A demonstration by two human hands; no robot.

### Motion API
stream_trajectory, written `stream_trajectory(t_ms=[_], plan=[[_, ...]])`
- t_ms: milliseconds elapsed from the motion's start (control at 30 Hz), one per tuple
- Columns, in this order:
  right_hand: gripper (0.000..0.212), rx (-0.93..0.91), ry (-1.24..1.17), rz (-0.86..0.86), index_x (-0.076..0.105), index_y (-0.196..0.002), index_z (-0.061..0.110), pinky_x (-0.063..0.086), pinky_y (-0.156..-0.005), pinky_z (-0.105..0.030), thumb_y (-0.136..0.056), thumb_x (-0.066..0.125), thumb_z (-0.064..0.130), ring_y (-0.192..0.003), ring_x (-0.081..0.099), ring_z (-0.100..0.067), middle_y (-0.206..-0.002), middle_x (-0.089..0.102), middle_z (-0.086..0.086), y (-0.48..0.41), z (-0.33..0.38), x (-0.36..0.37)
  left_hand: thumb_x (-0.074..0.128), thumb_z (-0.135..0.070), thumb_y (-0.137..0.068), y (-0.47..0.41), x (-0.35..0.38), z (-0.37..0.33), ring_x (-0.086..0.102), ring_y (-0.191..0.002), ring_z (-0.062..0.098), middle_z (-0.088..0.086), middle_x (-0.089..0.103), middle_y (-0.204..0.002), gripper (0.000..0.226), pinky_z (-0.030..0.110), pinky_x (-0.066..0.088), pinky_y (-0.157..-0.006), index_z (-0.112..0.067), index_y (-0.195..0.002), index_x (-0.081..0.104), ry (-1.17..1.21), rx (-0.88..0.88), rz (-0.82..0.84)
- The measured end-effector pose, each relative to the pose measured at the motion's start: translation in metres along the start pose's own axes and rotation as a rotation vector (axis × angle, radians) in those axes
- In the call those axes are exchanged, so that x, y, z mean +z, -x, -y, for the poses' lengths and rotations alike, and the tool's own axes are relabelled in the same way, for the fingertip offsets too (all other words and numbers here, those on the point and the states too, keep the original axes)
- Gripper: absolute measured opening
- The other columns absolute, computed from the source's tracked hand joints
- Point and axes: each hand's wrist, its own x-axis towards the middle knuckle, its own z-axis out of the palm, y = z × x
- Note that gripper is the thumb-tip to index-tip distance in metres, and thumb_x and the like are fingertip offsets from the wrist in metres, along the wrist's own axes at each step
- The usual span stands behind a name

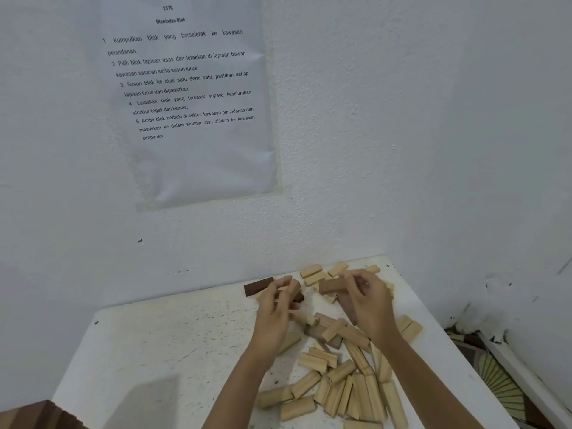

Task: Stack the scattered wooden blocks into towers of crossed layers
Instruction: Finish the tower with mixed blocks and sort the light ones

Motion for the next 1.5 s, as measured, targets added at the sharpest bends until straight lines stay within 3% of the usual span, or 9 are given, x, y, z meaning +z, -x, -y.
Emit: stream_trajectory(t_ms=[200,333,433,600,733,1067,1233,1333,1500], plan=[[0.028,0.078,-0.469,-0.187,0.066,-0.117,0.007,0.056,-0.078,-0.019,-0.090,0.065,0.014,-0.091,0.069,-0.016,-0.095,0.071,-0.005,-0.005,0.024,-0.020,0.046,-0.040,-0.100,0.003,0.006,-0.005,0.051,-0.073,0.005,-0.004,0.054,-0.084,0.029,0.021,0.042,-0.072,-0.018,-0.114,0.060,0.145,-0.148,0.033],[0.024,0.255,-0.746,-0.115,0.061,-0.118,0.005,0.060,-0.075,-0.035,-0.098,0.053,0.016,-0.084,0.070,-0.028,-0.087,0.066,-0.003,-0.015,0.030,-0.023,0.048,-0.030,-0.101,0.007,0.011,0.000,0.055,-0.081,0.007,-0.003,0.058,-0.085,0.023,0.024,0.043,-0.076,-0.013,-0.102,0.064,0.151,-0.128,0.037],[0.021,0.375,-0.387,-0.009,0.062,-0.114,0.013,0.047,-0.049,-0.025,-0.100,0.052,0.025,-0.058,0.055,-0.015,-0.074,0.056,-0.002,-0.020,0.023,-0.017,0.050,-0.026,-0.100,0.010,0.015,0.001,0.058,-0.086,0.010,-0.001,0.063,-0.088,0.021,0.026,0.045,-0.079,-0.010,-0.102,0.065,0.150,-0.132,0.037],[0.020,0.213,0.690,0.220,0.059,-0.105,0.020,0.047,-0.077,-0.029,-0.090,0.059,0.034,-0.084,0.062,-0.014,-0.092,0.066,0.007,-0.012,-0.003,-0.004,0.055,-0.017,-0.098,0.011,0.026,-0.004,0.068,-0.076,0.004,0.003,0.070,-0.104,0.016,0.016,0.051,-0.065,-0.022,-0.113,0.060,0.182,-0.118,0.028],[0.032,0.135,0.962,0.223,0.049,-0.067,0.018,0.033,-0.051,-0.022,-0.093,0.056,0.035,-0.067,0.057,-0.017,-0.063,0.052,0.006,-0.009,-0.010,-0.001,0.055,-0.009,-0.097,0.016,0.028,-0.006,0.071,-0.082,0.016,0.006,0.068,-0.108,0.033,0.021,0.055,-0.071,-0.033,-0.121,0.054,0.202,-0.031,0.051],[0.027,0.231,0.096,0.060,0.060,-0.101,0.016,0.050,-0.076,-0.029,-0.081,0.076,0.026,-0.090,0.061,-0.015,-0.097,0.064,0.001,0.013,0.015,-0.009,0.062,-0.015,-0.093,0.033,0.022,0.004,0.063,-0.108,0.030,0.010,0.062,-0.119,0.028,0.043,0.055,-0.090,-0.034,-0.113,0.063,0.137,0.020,-0.023],[0.027,0.218,-0.188,0.195,0.062,-0.105,0.019,0.041,-0.045,-0.019,-0.082,0.076,0.022,-0.047,0.054,-0.006,-0.064,0.058,-0.002,0.047,0.039,-0.008,0.058,-0.010,-0.095,0.051,0.019,-0.001,0.068,-0.083,0.020,0.013,0.064,-0.106,0.031,0.035,0.058,-0.080,-0.025,-0.123,0.060,0.169,0.055,0.014],[0.021,0.165,-0.259,0.228,0.066,-0.104,0.023,0.038,-0.049,-0.024,-0.085,0.073,0.025,-0.050,0.042,-0.014,-0.062,0.046,-0.010,0.069,0.049,-0.004,0.060,-0.012,-0.095,0.065,0.014,-0.008,0.063,-0.073,0.014,0.013,0.063,-0.100,0.030,0.027,0.055,-0.070,-0.024,-0.122,0.061,0.177,0.091,-0.016],[0.012,0.139,-0.315,0.249,0.070,-0.101,0.029,0.042,-0.055,-0.017,-0.090,0.067,0.029,-0.054,0.052,0.000,-0.058,0.057,0.011,0.110,0.061,0.002,0.059,-0.014,-0.095,0.094,-0.002,-0.010,0.066,-0.101,0.023,0.007,0.067,-0.111,0.030,0.036,0.057,-0.085,-0.033,-0.118,0.063,0.152,0.084,-0.069]])
